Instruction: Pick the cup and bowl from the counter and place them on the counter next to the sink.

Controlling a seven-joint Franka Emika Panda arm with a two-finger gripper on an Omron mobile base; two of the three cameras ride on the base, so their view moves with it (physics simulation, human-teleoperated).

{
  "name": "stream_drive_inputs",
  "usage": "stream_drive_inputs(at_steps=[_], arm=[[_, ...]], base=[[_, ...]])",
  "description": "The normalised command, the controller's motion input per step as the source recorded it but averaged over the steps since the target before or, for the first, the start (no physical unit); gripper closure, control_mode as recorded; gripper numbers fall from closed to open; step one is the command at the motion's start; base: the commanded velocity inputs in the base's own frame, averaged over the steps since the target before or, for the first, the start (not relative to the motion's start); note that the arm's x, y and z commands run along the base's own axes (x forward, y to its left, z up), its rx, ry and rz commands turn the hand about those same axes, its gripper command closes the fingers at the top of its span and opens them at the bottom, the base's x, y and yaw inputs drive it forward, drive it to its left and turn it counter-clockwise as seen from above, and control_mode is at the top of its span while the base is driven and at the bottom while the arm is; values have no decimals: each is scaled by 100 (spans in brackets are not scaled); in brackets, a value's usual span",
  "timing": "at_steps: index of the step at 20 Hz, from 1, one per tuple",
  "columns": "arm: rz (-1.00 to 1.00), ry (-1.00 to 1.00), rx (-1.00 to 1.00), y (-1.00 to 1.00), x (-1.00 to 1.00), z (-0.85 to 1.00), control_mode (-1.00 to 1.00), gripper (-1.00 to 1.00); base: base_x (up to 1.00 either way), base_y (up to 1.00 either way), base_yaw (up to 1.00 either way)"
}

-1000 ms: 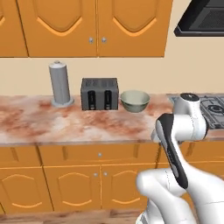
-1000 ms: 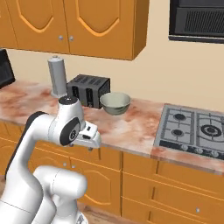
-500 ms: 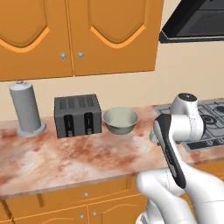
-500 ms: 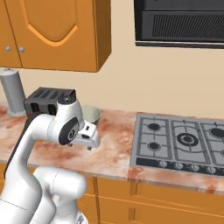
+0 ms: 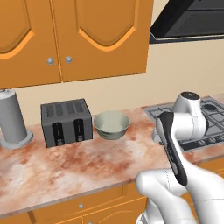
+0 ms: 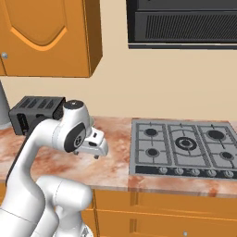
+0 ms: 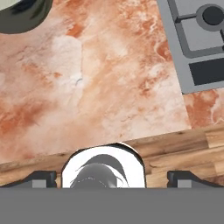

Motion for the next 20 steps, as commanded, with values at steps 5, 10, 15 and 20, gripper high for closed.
stream_drive_inputs(at_steps=[5,10,15,20], arm=[[0,0,0,0,0,0,100,-100],[0,0,0,0,0,0,-100,-100],[-4,-8,0,38,60,-9,-100,-100],[-2,-4,0,34,100,-1,-100,-100]], base=[[0,0,0],[0,0,0],[0,0,0],[0,0,0]])
